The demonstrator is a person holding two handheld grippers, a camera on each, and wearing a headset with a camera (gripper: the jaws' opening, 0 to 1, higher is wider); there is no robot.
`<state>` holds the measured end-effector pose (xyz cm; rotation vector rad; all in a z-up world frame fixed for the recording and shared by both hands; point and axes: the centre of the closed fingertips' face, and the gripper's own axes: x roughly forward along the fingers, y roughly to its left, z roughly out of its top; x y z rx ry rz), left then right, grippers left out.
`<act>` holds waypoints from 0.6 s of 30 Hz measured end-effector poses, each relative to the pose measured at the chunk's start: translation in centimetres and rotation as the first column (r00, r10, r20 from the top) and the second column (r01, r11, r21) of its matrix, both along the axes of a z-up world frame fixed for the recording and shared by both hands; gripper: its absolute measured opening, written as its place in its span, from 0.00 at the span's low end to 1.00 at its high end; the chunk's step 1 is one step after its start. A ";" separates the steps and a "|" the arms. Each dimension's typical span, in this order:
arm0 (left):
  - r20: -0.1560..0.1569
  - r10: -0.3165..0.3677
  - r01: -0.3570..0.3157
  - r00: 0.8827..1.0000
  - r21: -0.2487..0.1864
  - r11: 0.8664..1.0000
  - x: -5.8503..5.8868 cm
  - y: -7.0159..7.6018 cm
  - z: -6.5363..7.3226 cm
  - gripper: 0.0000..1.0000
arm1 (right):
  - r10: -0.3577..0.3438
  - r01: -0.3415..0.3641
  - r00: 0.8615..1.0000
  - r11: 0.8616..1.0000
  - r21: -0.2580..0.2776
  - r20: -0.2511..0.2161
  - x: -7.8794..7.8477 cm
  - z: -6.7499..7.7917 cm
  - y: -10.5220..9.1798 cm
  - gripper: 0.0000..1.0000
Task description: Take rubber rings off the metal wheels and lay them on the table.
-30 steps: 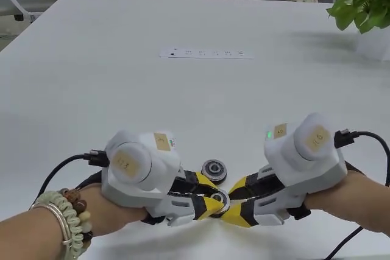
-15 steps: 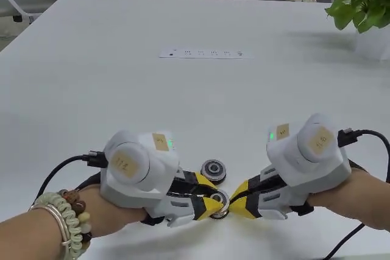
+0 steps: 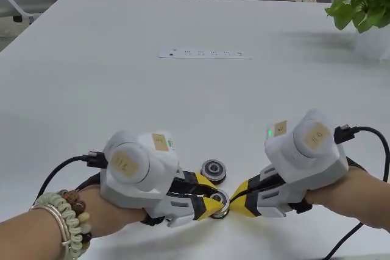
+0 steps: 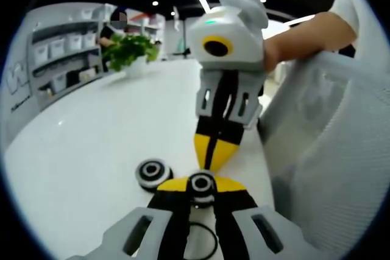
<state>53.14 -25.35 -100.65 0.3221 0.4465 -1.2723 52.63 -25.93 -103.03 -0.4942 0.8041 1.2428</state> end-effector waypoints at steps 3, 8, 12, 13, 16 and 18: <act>0.001 -0.002 0.002 1.000 0.001 1.000 0.0 0.0 0.0 0.14 | -0.025 0.025 1.000 1.000 0.008 -0.019 0.2 0.2 -0.2 0.00; 0.002 -0.004 0.004 1.000 0.003 1.000 0.0 0.0 0.0 0.14 | -0.084 0.086 0.994 0.996 0.032 -0.071 0.4 0.4 -0.5 0.00; 0.003 -0.005 0.005 1.000 0.004 1.000 0.0 0.0 0.0 0.14 | -0.130 0.138 0.985 0.988 0.064 -0.114 0.7 0.9 -0.6 0.00; 0.003 -0.005 0.005 1.000 0.004 1.000 0.0 0.0 0.0 0.14 | -0.143 0.154 0.982 0.985 0.077 -0.124 0.8 1.1 -0.7 0.00; 0.002 -0.006 0.006 1.000 0.002 1.000 -0.1 0.0 0.0 0.14 | -0.176 0.194 0.970 0.976 0.101 -0.167 0.9 1.3 -0.8 0.00; 0.004 -0.007 0.007 1.000 0.003 1.000 -0.1 -0.1 0.0 0.14 | -0.189 0.216 0.961 0.969 0.121 -0.202 0.9 1.4 -0.7 0.00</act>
